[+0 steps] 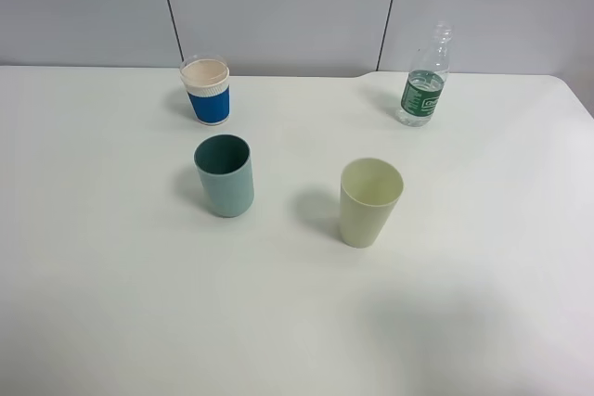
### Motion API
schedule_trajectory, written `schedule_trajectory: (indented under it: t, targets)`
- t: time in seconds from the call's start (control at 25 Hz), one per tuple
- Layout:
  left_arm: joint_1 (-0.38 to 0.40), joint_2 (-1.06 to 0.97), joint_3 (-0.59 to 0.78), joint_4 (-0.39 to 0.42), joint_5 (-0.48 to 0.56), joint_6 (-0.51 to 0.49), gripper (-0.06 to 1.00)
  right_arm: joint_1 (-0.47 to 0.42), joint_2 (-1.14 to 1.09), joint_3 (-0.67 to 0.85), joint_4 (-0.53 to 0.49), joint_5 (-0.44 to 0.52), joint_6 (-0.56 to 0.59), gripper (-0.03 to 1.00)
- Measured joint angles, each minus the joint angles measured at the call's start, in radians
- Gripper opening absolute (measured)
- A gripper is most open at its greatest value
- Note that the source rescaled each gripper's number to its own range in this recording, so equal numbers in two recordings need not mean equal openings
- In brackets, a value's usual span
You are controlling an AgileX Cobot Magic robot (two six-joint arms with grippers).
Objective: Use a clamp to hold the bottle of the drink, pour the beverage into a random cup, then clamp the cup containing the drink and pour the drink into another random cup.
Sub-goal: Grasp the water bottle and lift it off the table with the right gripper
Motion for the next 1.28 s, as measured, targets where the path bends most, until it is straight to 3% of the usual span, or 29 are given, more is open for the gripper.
schedule_trajectory:
  t: [1.0, 1.28]
  targets:
    - [0.000, 0.000, 0.000, 0.000, 0.000, 0.000, 1.00, 0.000, 0.004, 0.000, -0.001, 0.000, 0.001, 1.00]
    - [0.000, 0.000, 0.000, 0.000, 0.000, 0.000, 1.00, 0.000, 0.133, -0.002, -0.001, -0.001, 0.001, 1.00]
